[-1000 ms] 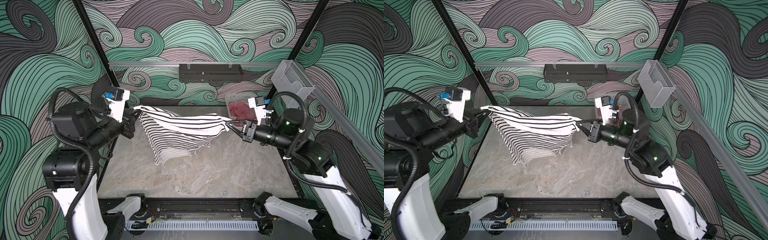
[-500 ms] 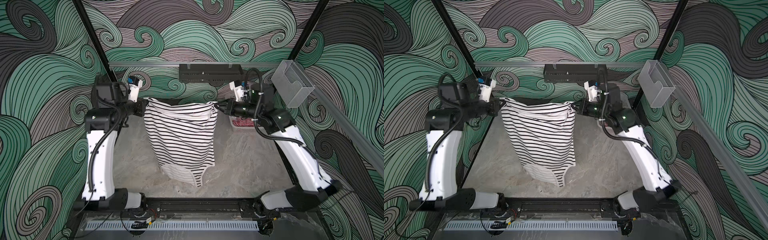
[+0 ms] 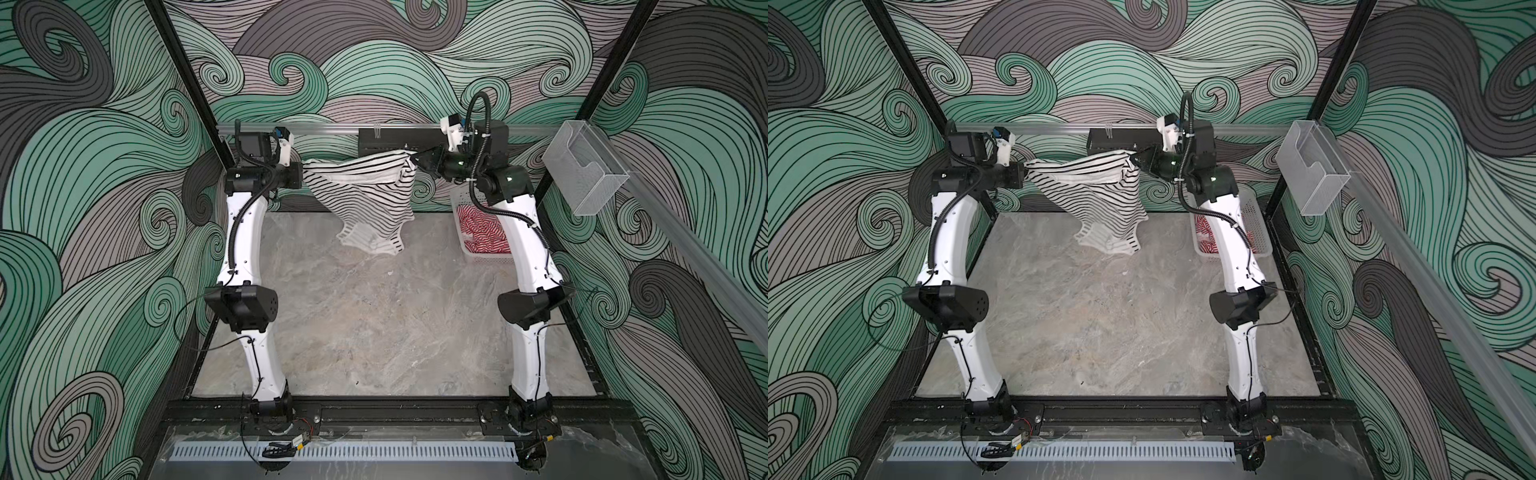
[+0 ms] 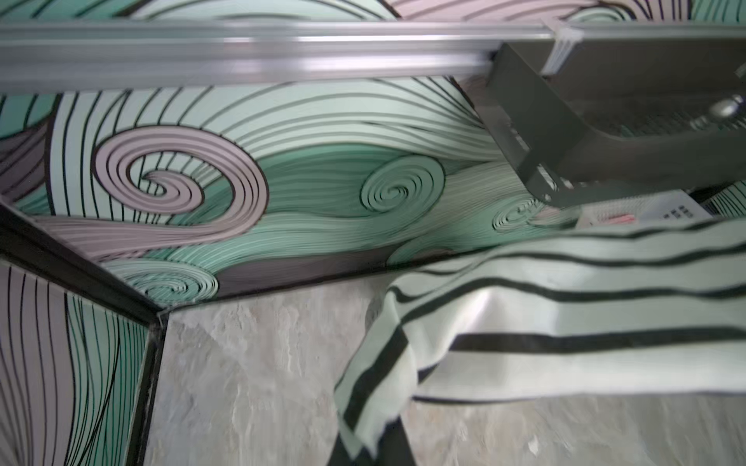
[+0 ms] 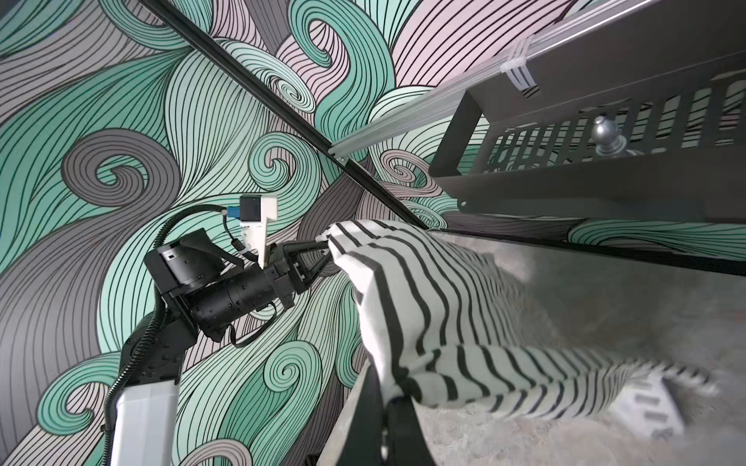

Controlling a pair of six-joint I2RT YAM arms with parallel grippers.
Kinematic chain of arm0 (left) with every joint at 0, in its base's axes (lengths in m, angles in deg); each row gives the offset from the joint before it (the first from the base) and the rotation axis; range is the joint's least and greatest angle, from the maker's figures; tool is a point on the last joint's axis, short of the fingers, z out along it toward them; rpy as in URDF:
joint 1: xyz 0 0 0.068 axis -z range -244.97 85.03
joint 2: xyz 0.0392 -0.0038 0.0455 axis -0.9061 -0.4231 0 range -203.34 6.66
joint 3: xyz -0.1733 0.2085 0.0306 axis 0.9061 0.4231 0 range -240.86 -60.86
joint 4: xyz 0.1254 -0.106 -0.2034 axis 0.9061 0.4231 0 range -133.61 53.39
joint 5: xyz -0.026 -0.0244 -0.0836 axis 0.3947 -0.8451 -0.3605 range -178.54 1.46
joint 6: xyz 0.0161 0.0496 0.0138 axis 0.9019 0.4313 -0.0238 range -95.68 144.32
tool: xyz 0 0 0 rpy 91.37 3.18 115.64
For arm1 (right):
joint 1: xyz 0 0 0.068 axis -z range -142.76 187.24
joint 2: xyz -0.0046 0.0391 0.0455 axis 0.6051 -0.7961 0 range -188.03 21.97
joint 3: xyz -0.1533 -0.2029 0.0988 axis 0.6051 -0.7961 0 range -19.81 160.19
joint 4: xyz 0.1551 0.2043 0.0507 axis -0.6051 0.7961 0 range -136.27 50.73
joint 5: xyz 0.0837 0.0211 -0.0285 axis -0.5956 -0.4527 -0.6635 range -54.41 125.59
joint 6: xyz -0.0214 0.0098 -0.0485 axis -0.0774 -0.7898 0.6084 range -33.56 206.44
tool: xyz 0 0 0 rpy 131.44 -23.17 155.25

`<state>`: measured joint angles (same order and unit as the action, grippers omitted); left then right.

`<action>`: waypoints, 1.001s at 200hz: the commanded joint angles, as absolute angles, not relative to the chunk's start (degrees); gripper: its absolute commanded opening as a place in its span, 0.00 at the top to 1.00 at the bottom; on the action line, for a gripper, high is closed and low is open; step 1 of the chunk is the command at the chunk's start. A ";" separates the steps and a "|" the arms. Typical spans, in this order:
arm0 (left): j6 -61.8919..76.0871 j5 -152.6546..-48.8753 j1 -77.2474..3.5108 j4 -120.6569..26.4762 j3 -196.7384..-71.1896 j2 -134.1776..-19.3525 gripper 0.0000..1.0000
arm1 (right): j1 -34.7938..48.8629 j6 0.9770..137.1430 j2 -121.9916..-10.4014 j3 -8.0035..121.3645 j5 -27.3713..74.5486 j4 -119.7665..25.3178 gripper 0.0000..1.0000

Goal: Fold and stack tank tops
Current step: Smooth out the tank top at the center of the table.

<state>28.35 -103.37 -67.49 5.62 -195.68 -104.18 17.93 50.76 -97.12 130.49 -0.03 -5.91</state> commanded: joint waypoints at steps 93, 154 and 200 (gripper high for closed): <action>44.36 -108.97 -67.42 7.40 -141.75 -96.61 1.00 | 18.72 50.75 -70.65 39.90 -2.05 -40.88 1.00; 50.67 -106.33 -66.58 12.67 -131.58 -95.31 1.00 | 23.61 51.68 -75.65 27.74 -5.84 -42.91 1.00; 50.60 -101.94 -63.18 12.99 -127.13 -92.56 1.00 | 23.95 52.06 -71.83 26.11 -6.21 -39.41 1.00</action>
